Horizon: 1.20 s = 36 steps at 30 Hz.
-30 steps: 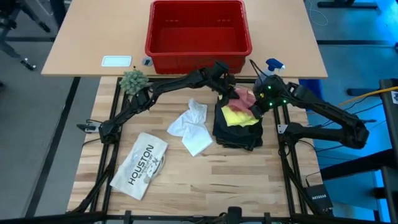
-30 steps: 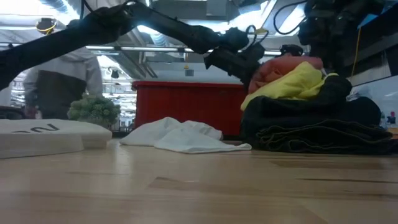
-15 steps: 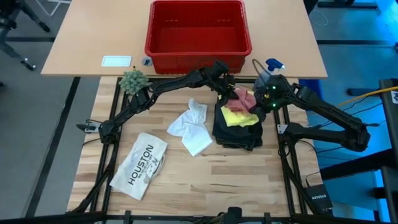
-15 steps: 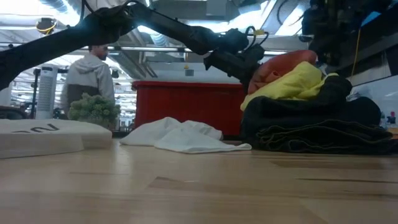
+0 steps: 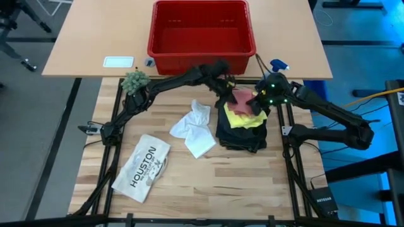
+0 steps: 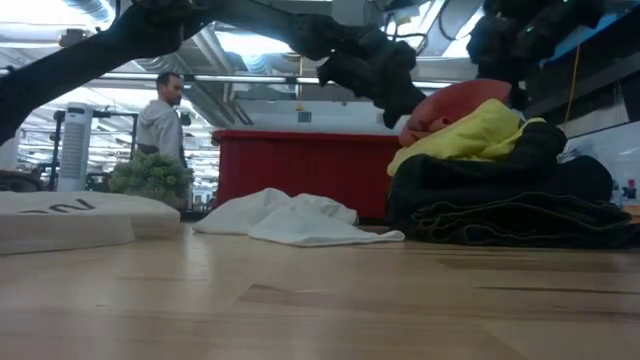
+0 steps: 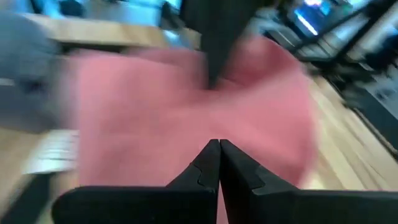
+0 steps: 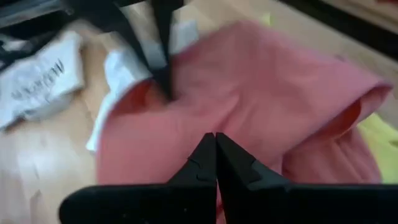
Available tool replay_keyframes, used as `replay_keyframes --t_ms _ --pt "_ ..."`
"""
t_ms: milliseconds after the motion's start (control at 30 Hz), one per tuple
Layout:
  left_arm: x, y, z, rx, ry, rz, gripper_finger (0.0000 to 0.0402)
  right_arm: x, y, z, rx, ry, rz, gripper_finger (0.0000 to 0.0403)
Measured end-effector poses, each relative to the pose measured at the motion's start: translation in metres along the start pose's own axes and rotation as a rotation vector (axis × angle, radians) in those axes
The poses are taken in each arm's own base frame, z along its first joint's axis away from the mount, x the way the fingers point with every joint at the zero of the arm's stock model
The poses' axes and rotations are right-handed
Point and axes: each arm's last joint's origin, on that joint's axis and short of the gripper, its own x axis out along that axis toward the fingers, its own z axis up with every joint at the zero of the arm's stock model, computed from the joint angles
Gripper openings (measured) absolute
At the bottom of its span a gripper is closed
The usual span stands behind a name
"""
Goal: Fold laundry
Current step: Stack the pink panty on the yellow shirt, then fold the white panty
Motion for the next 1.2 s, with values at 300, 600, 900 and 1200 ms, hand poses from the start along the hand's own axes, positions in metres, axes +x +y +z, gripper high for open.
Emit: replay_keyframes --t_ms 300,600,900,1200 --pt "0.027 -0.03 -0.012 0.066 0.127 -0.064 0.0 0.022 -0.007 -0.003 -0.026 0.139 -0.01 0.0" --pt "0.001 -0.019 -0.006 0.018 0.11 -0.009 0.0 -0.004 0.0 0.0 -0.047 0.018 -0.02 0.0" --pt "-0.056 -0.031 0.012 -0.034 0.159 0.055 0.0 -0.028 0.008 0.001 -0.09 -0.129 0.031 0.0" --pt "-0.101 -0.075 0.033 -0.07 0.186 0.022 0.0 0.007 0.031 0.024 -0.256 -0.179 0.263 0.0"
